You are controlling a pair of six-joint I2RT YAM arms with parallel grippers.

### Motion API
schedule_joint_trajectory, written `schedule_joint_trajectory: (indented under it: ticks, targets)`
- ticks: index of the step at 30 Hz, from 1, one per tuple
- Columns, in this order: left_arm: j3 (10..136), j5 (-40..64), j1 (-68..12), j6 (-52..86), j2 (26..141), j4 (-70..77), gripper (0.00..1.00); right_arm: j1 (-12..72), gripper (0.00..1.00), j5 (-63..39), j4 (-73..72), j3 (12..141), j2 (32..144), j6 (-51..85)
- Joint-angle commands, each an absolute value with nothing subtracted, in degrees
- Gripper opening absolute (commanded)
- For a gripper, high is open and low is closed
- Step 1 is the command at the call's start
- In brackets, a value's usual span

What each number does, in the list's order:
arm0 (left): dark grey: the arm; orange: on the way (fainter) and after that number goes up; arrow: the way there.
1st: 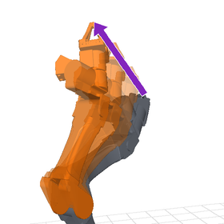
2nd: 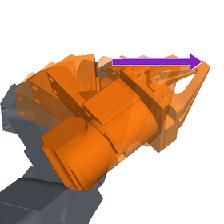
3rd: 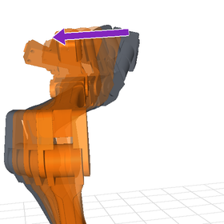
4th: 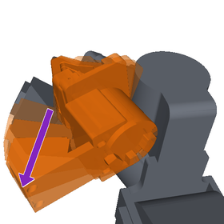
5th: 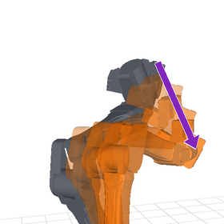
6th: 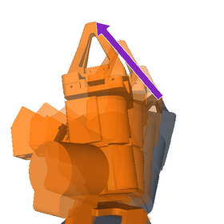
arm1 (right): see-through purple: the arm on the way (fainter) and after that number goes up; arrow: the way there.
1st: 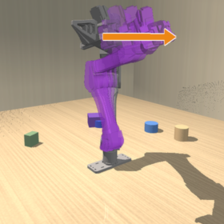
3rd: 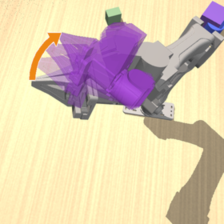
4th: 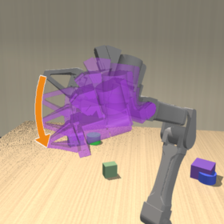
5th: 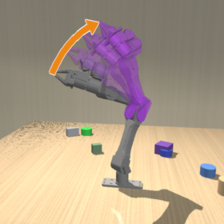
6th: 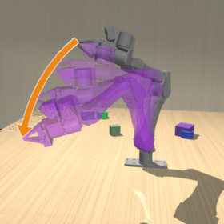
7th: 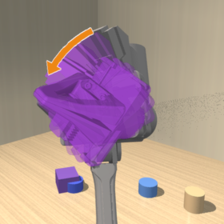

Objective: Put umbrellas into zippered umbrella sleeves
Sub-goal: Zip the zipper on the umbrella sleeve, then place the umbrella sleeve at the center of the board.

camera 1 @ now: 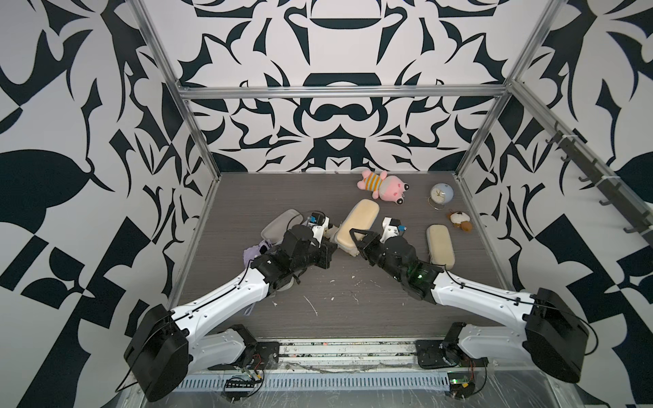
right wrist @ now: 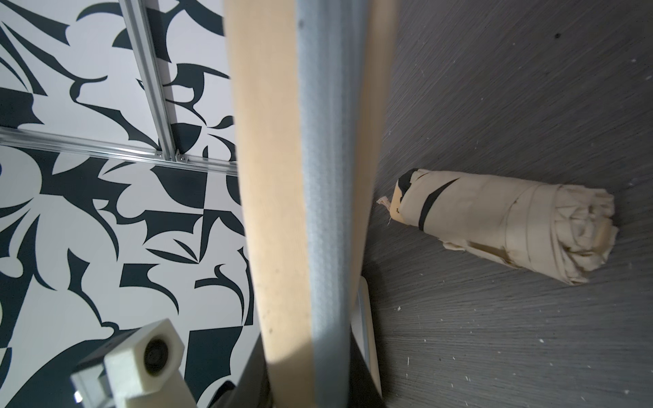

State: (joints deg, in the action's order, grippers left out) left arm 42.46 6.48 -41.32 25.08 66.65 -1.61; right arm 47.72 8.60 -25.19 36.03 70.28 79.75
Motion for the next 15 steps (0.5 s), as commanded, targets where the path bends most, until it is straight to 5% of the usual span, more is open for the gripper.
schedule_joint_trajectory:
  ticks: [1,15]
  targets:
    - [44.36,5.02,-35.64,22.33,66.21,-7.74,0.00,47.50,0.00,6.88,-26.90,36.39,66.99,77.43]
    - [53.85,0.37,-34.88,2.91,67.77,-17.59,0.00,43.84,0.00,-13.53,-14.72,39.82,68.75,70.50]
